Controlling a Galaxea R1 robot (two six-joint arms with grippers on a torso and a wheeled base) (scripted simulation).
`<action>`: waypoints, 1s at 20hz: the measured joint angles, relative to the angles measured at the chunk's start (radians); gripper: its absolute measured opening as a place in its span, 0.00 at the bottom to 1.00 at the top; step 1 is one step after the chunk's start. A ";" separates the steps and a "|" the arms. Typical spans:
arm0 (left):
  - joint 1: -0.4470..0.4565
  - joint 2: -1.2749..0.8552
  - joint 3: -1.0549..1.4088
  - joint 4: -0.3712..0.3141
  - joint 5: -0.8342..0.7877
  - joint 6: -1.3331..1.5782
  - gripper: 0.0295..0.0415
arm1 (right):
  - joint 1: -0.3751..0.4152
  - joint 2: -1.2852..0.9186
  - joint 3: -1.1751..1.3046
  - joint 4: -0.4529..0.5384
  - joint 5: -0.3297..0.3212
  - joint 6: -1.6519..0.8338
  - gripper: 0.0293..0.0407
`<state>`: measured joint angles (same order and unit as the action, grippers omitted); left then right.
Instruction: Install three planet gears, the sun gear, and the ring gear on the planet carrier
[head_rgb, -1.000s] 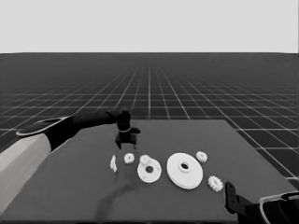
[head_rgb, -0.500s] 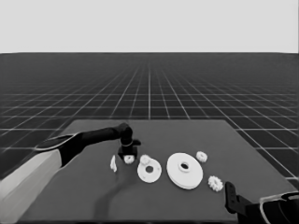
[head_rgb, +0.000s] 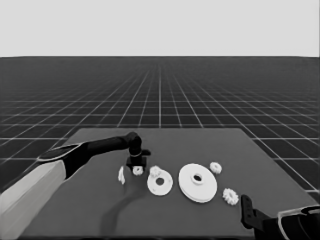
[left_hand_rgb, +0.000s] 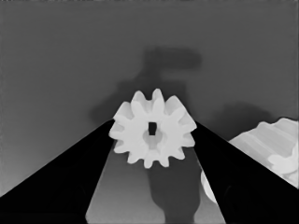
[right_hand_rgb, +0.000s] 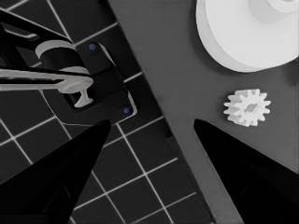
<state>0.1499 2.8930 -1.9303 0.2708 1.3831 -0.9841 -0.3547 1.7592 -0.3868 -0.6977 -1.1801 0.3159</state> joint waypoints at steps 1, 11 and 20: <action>-0.056 -0.038 0.098 -0.047 0.054 -0.049 0.14 | 0.000 0.000 0.000 0.000 0.000 0.000 0.81; -0.164 -0.067 0.364 -0.111 0.134 -0.293 0.14 | 0.000 0.000 0.000 0.000 0.000 0.000 0.81; -0.138 0.045 0.532 -0.081 0.182 -0.550 0.14 | 0.000 0.000 0.000 0.000 0.000 0.000 0.81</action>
<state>0.0119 2.9382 -1.3980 0.1895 1.5647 -1.5344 -0.3547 1.7592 -0.3868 -0.6977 -1.1801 0.3159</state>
